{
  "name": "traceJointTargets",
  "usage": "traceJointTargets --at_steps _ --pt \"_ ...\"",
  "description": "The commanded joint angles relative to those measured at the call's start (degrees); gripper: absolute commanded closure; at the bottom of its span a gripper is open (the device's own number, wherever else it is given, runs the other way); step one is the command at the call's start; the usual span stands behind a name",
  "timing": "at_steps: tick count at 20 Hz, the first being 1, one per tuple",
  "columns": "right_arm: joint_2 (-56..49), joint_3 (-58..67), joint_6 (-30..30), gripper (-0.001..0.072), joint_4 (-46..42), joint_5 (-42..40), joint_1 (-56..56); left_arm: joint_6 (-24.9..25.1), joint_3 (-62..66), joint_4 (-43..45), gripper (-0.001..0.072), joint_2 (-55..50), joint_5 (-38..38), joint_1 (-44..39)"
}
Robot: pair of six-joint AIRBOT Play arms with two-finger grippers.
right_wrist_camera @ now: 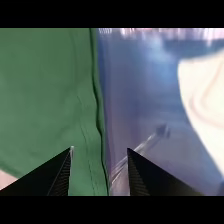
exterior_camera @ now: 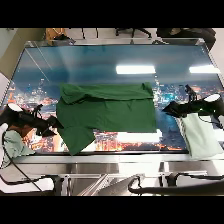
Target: Fold the shirts.
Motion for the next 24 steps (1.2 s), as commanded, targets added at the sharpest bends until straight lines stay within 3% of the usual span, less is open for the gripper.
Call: traceJointTargets --at_steps 1,6,7,8,9,13,14,15,16,19,24 --pt "-0.72 -3.48 0.00 0.0302 -0.17 0.04 0.11 0.00 -11.06 0.98 0.0098 5.38 6.86 -0.79" --pt "-4.92 -3.93 -0.57 0.0302 -0.26 -0.52 0.85 1.68 -18.62 -6.67 0.0123 6.82 15.37 -5.31" --pt "-5.86 -3.96 -0.90 0.0302 -0.22 -0.48 1.29 2.21 -18.53 -8.57 0.0282 6.82 16.35 -5.79" --pt "-6.64 -3.96 -0.87 0.0302 -0.20 -0.09 1.73 3.54 -17.99 -10.43 0.0546 6.82 16.52 -5.92" --pt "-7.43 -3.96 -0.90 0.0302 -0.24 0.92 2.58 4.33 -17.07 -11.02 0.0689 6.84 16.04 -5.92" --pt "-8.68 -3.93 -1.70 0.0375 -0.15 4.74 7.67 4.44 -11.17 -10.38 0.0692 6.86 9.20 -5.92" --pt "-8.52 -3.93 -1.97 0.0430 0.02 5.51 8.55 4.48 -9.35 -10.36 0.0691 6.86 6.19 -5.90" --pt "-8.15 -3.93 -3.13 0.0650 0.02 6.08 8.87 4.57 -7.45 -10.36 0.0691 7.19 2.69 -5.90" --pt "-7.45 -3.91 -3.19 0.0692 -0.02 6.16 8.76 4.59 -6.05 -10.34 0.0692 8.37 0.33 -5.90" --pt "-3.91 -3.89 -2.51 0.0693 -1.66 7.54 6.45 2.91 -3.21 -9.03 0.0692 15.37 -4.79 -5.90" --pt "1.84 -3.96 6.56 0.0693 -13.07 12.00 2.75 -1.14 -2.64 4.09 0.0692 27.34 -10.25 -5.90"
